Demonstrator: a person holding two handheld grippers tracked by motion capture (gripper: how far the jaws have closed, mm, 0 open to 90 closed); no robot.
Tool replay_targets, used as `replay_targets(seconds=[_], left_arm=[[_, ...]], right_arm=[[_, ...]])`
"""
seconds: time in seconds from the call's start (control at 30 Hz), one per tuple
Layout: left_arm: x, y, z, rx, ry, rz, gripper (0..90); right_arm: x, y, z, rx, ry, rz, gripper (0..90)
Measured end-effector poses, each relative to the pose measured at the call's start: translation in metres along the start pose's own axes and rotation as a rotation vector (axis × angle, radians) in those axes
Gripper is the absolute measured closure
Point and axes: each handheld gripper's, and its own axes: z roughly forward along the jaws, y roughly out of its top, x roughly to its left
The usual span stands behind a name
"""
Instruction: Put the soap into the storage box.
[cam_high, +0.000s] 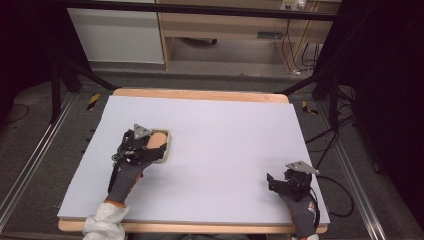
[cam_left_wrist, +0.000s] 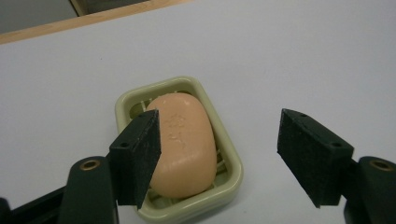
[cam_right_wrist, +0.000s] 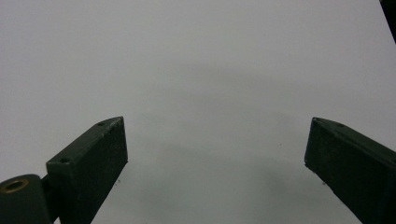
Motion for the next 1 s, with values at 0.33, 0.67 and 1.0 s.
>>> replay_targets(seconds=[0.33, 0.67, 1.0], left_arm=[[0.006, -0.02, -0.015, -0.038, 0.032, 0.006, 26.9], [0.015, -0.046, -0.027, -0.037, 0.045, 0.013, 23.8], [0.026, -0.071, -0.035, -0.012, 0.065, 0.009, 19.7]], right_arm=[[-0.001, -0.001, -0.001, -0.002, -0.009, 0.005, 6.1], [-0.002, -0.001, -0.001, 0.0, -0.021, 0.017, 5.6], [-0.004, -0.001, -0.001, 0.0, -0.027, 0.016, 5.6]])
